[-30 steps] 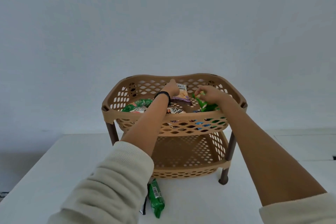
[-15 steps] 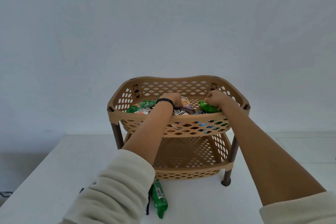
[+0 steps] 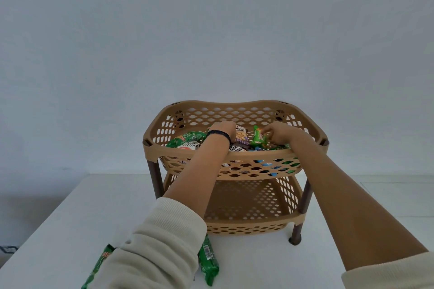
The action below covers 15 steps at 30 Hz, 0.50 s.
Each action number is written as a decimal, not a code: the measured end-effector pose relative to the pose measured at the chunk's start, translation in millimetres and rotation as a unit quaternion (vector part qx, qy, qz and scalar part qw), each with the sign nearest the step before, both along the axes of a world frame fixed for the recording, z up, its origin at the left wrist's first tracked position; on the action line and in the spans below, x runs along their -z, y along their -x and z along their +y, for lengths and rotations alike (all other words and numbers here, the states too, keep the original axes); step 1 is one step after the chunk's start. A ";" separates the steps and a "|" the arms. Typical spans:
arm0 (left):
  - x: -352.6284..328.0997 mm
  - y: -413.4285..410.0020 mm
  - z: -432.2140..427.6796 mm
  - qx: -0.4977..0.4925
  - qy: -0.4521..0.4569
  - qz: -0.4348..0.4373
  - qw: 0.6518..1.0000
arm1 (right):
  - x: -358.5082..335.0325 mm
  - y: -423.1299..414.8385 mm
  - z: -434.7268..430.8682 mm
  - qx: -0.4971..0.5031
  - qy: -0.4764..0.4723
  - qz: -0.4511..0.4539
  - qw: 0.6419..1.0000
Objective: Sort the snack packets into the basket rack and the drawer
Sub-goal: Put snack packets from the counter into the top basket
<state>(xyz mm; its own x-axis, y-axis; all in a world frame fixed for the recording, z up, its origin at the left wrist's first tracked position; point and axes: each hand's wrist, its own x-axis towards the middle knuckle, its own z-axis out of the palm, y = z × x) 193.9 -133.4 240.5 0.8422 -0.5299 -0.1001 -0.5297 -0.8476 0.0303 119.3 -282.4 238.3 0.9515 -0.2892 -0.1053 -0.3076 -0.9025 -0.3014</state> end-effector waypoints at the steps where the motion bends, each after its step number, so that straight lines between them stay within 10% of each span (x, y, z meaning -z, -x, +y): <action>1: 0.2 0.8 0.1 0.004 -0.005 0.002 1.000 | 0.0 0.0 0.7 -0.003 0.006 0.010 1.000; 6: -1.7 4.9 1.7 -0.001 0.010 -0.020 1.000 | -2.2 2.3 5.5 0.003 0.061 0.021 0.998; 15: -16.1 48.1 10.3 0.069 0.367 -0.154 0.915 | -15.8 13.0 1.7 0.129 -0.038 -0.381 0.915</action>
<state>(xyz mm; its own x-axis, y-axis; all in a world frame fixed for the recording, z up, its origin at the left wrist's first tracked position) 145.9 -123.1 256.6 0.6908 -0.4628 0.5556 -0.7093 -0.5832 0.3961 106.3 -280.7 254.1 0.6579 -0.5340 0.5310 -0.1819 -0.7969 -0.5761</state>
